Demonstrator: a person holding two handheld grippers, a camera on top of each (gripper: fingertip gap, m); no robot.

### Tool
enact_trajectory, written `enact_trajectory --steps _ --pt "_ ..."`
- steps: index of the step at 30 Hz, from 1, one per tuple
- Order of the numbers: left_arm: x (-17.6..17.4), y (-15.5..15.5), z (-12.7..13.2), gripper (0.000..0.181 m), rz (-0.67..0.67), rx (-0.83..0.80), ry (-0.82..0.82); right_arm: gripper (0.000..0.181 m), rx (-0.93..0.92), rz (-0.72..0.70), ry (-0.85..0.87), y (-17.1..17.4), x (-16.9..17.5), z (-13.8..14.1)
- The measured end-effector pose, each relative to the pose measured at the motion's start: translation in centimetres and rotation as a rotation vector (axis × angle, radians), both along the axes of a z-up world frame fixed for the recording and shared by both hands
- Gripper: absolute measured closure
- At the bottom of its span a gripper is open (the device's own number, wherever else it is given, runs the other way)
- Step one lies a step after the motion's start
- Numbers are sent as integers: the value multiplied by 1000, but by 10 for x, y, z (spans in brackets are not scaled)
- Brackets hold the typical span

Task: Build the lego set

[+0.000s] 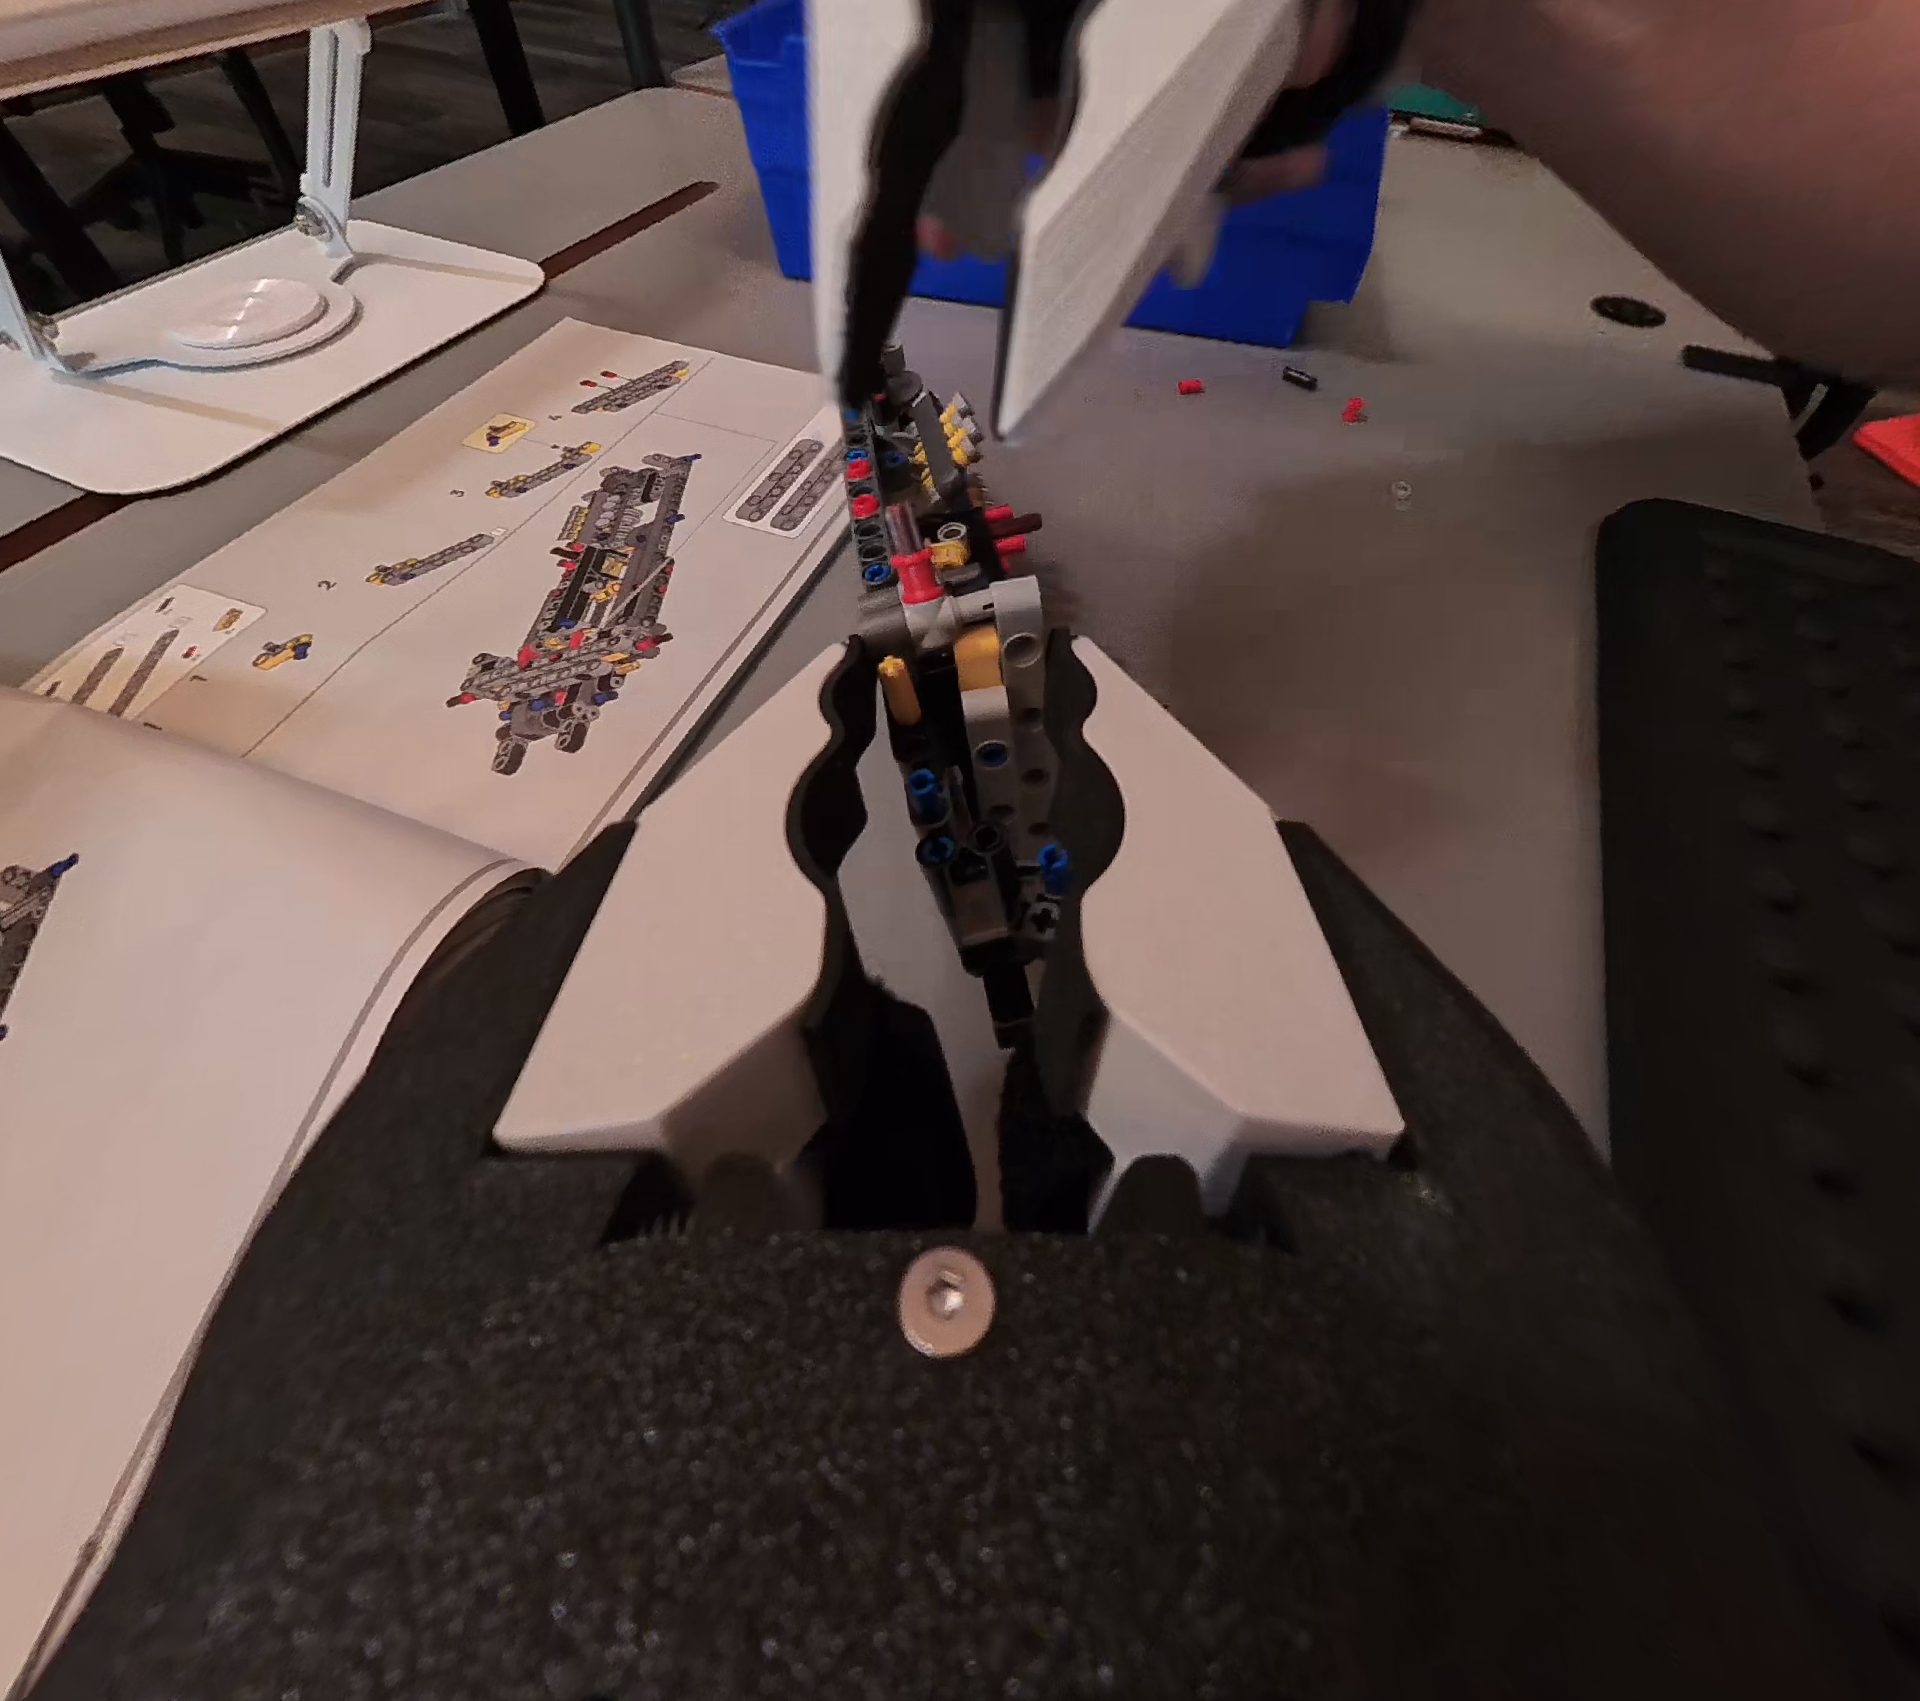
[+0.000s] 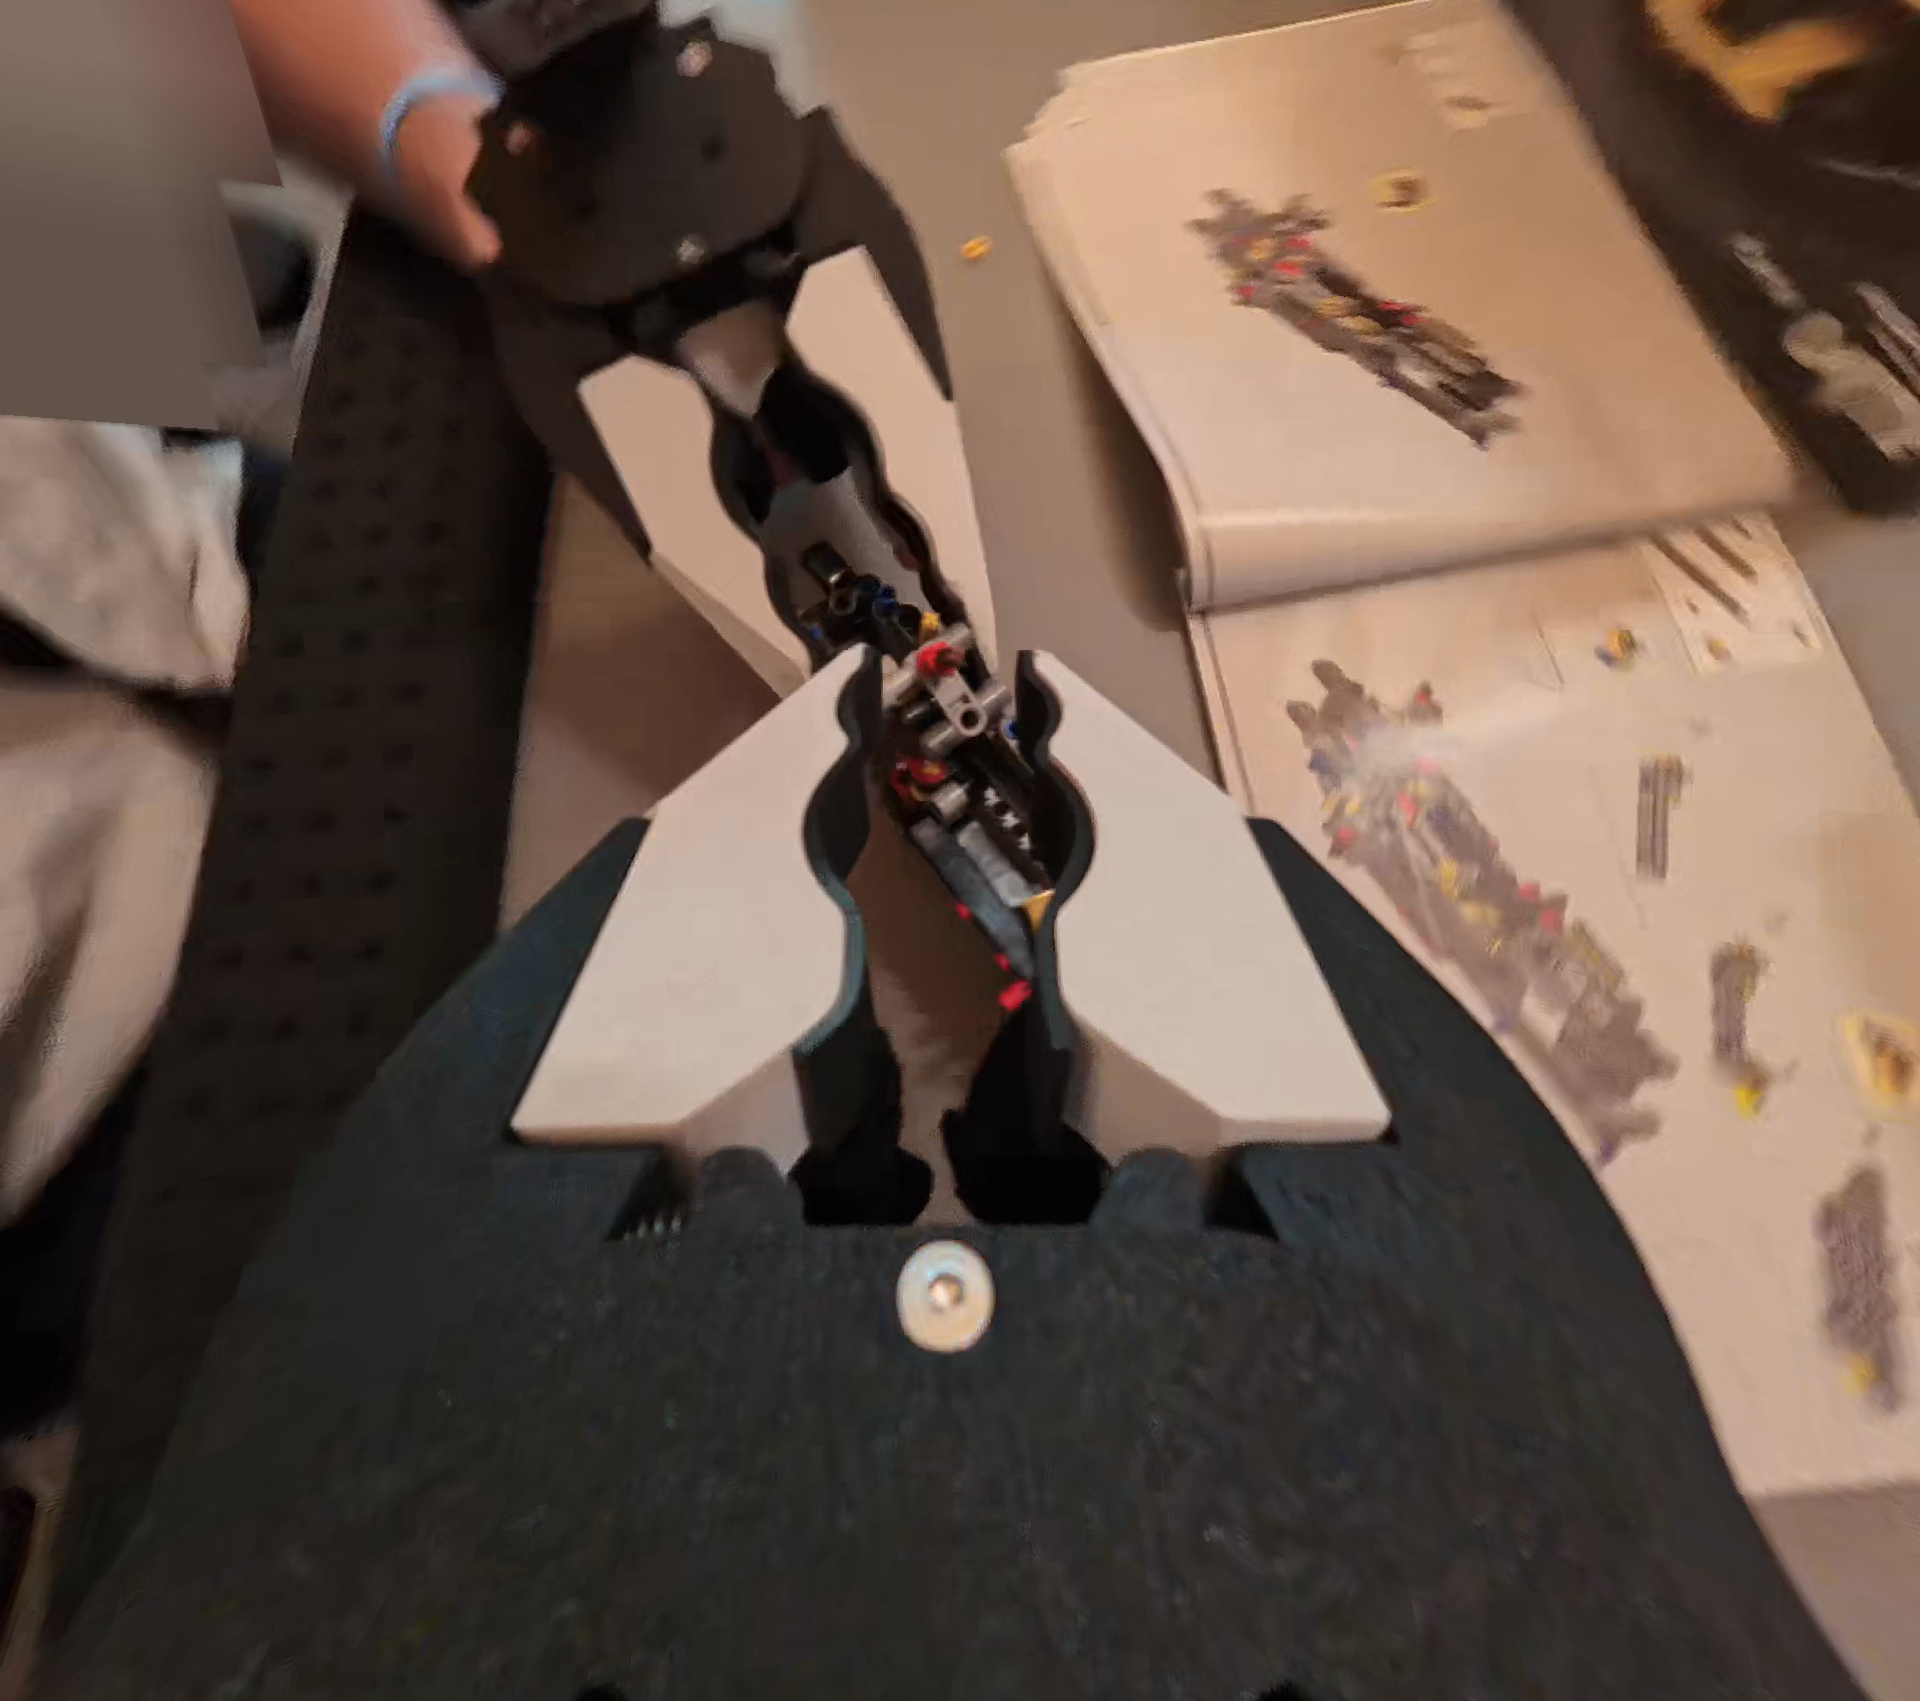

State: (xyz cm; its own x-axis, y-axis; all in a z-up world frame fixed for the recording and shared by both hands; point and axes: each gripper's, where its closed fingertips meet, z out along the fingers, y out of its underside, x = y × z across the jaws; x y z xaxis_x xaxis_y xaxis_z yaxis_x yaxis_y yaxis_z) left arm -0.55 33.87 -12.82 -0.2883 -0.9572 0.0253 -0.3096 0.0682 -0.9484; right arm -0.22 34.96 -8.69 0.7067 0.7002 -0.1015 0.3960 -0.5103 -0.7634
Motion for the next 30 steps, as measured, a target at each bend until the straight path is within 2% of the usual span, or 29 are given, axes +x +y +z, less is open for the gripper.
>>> enact_trajectory --steps 2,4,6,8,11,15,18,22,27,30 --pt "1 2 0 151 20 -9 7 163 -12 -190 71 -9 -4 -6" --pt "1 2 0 151 31 -14 11 160 -8 -391 88 -14 -5 -20" --pt "1 1 0 151 41 -8 10 160 -7 -528 190 -19 -14 -24" --pt "1 0 0 151 50 1 10 161 -9 -632 267 -21 -19 -25" --pt "0 -1 0 151 60 14 12 170 31 -739 255 -20 -16 -25" --pt "-1 -3 0 151 77 44 15 177 23 -766 260 -21 -19 -26" --pt "-1 -5 1 151 83 106 2 177 6 -782 284 -24 -19 -26" --pt "-2 -7 1 151 84 124 -3 173 -2 -783 401 -27 -21 -21" --pt "-2 -10 2 151 77 165 -10 168 -24 -784 404 -25 -18 -27" --pt "-2 -10 1 151 81 185 -11 174 -19 -787 359 -25 -16 -30"
